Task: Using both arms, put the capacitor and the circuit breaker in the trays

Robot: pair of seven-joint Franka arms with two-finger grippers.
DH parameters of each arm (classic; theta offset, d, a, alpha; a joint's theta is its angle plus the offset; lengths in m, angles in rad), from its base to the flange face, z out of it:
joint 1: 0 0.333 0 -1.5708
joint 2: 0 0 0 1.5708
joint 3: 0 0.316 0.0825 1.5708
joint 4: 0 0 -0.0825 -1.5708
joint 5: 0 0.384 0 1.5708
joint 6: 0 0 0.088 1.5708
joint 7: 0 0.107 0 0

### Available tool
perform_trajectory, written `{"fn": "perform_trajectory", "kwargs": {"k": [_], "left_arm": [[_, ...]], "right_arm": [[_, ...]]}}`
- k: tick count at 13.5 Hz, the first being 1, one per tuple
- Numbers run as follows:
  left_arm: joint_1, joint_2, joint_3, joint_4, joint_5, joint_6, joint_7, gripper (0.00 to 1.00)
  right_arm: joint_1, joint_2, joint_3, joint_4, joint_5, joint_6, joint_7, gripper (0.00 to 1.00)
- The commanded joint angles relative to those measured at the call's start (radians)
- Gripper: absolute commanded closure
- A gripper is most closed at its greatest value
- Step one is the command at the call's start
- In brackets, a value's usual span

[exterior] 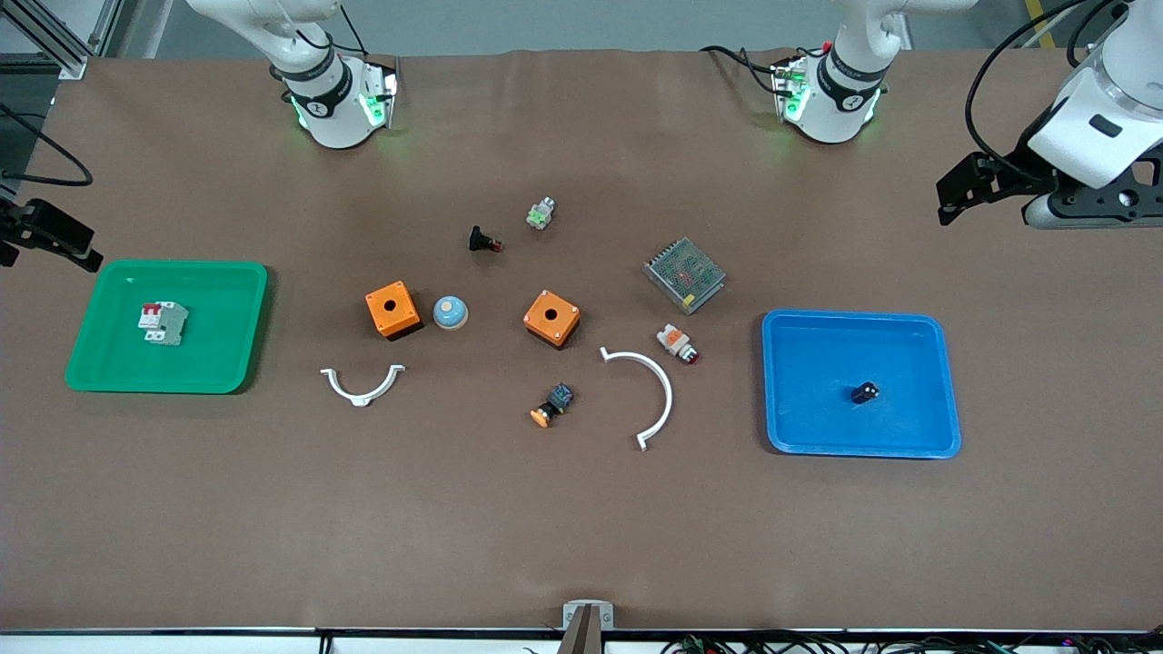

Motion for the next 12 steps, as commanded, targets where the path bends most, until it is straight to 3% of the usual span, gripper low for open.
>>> {"fn": "perform_trajectory", "kwargs": {"k": [1, 12], "left_arm": [[0.003, -0.003, -0.004, 0.0, -0.011, 0.009, 0.004, 0.0], [0.005, 0.026, -0.003, 0.052, 0.0, -0.004, 0.017, 0.0]], "right_arm": [[-0.01, 0.016, 0.002, 0.029, 0.016, -0.009, 0.0, 0.0], [-0.008, 0.016, 0.002, 0.029, 0.016, -0.009, 0.0, 0.0]]}}
